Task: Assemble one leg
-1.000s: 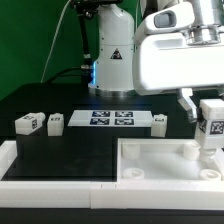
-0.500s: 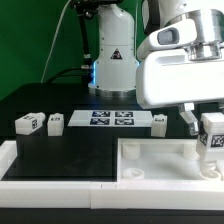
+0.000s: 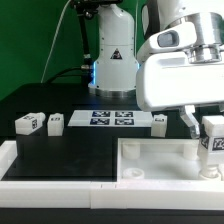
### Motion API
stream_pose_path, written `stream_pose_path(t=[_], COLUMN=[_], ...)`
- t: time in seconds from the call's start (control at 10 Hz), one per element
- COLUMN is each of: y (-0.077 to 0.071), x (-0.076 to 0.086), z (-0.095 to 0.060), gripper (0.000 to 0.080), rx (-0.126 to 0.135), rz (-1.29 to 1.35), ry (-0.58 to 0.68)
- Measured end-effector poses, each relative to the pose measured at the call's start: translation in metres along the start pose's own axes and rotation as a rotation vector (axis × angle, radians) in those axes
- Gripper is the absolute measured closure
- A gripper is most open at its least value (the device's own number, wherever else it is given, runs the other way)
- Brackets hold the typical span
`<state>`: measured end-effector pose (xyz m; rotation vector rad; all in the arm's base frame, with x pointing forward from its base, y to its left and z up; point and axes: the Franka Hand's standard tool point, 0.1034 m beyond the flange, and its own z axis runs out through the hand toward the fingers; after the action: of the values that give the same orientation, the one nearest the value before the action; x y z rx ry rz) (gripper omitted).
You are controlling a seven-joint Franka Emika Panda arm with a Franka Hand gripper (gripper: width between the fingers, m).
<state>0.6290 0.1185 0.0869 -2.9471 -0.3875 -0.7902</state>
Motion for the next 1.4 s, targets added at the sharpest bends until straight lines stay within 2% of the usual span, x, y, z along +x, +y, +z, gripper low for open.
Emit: stream_pose_path(t=[0.4,0.8,0.9,1.0,1.1,1.2,1.4], y=[-0.0003,-0.002,-0.0014,-0.0013,-0.0014,-0.0014,-0.0014], x=[-0.0078,-0.0076,-0.0079,-0.008,-0.008,-0.008,-0.008], z=[0.0092,0.0092,0.0094,0.0094,0.0094,0.0095,0.0095], gripper=[0.0508,0.0508,0.0432,0.0432,0.0281,0.0191,0.0162], rx=[-0.001,-0.008,-0.008,-0.008,-0.008,-0.008,-0.008], rz=[-0.001,0.01,0.008,0.008,0.008,0.008,0.008], ry=[0.002,0.053,0.053,0.053,0.053,0.053,0.053])
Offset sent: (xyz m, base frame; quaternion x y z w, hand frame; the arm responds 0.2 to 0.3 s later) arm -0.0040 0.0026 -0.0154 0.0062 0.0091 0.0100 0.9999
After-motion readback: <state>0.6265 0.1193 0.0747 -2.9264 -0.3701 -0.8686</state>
